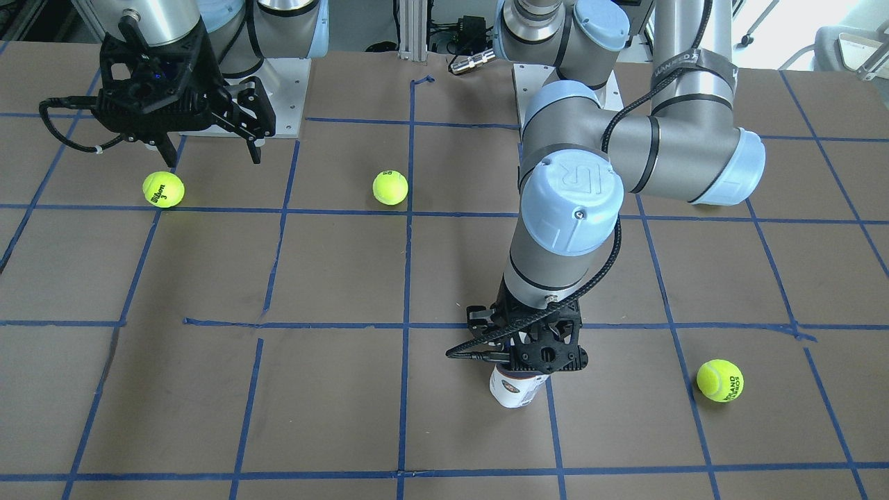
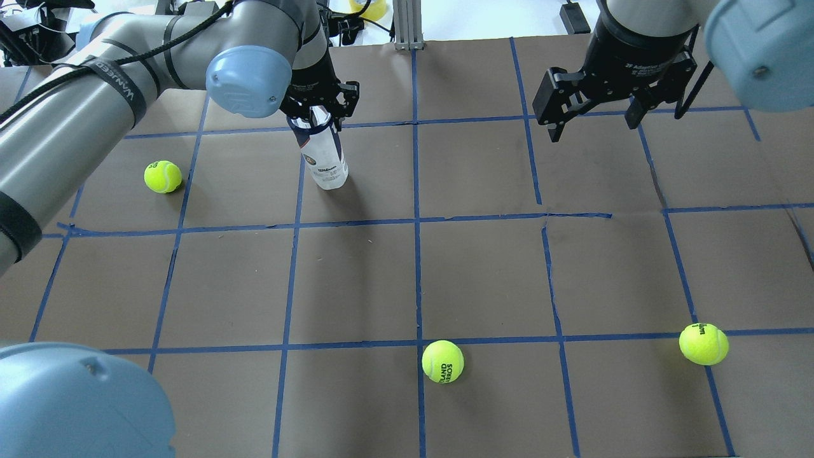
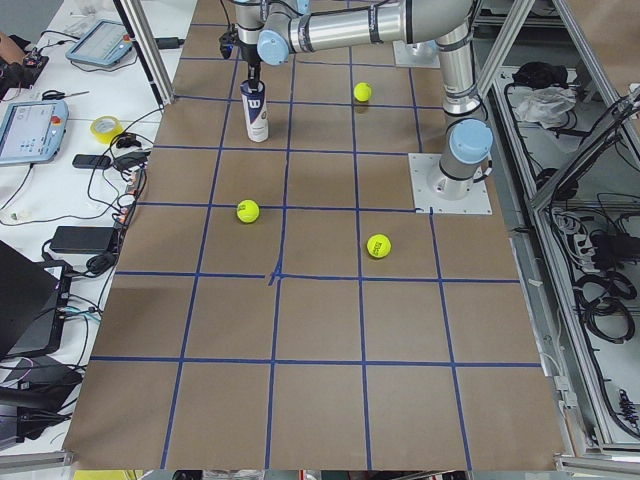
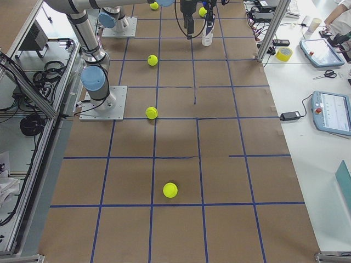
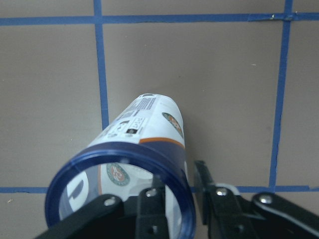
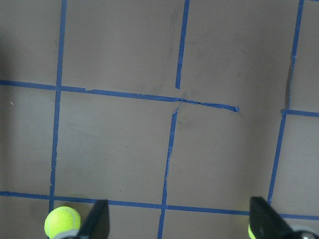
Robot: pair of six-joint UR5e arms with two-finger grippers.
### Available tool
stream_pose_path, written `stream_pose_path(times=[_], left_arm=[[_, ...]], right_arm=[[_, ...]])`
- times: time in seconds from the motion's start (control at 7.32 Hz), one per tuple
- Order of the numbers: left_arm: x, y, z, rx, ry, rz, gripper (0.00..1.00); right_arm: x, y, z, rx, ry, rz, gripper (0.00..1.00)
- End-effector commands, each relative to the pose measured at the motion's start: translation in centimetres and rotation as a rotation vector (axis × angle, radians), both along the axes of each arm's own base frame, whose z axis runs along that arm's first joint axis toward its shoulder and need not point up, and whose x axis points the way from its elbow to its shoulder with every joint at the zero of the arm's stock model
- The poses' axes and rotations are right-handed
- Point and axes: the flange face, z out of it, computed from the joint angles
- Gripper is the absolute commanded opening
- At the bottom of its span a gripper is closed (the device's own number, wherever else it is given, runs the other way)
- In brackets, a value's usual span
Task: Lift up tennis ball bucket
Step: 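Set the can upright on the table and open the left gripper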
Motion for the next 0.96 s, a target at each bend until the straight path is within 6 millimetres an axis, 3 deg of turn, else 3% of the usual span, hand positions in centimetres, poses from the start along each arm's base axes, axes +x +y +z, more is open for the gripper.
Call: stream_pose_path(times=[0.0,0.55,0.68,0.82], left_arm=[[-0.2,0.1,2.6,-0.034,0.026,0.04,1.0],[1.1,1.0,9.1,-0.038,0.047,0.055,1.0],[2.8,1.1,10.3,-0.021,0.036,0.029,1.0],[6.3,0.9,11.2,-0.019,0.034,0.027,1.0]], right_arm=[[0.0,0.0,0.0,0.002,0.0,0.0,1.0],[0.0,0.0,0.0,0.002,0.0,0.001,1.0],[-0.1,0.0,0.0,0.001,0.0,0.0,1.0],[0.0,0.0,0.0,-0.002,-0.003,0.0,1.0]])
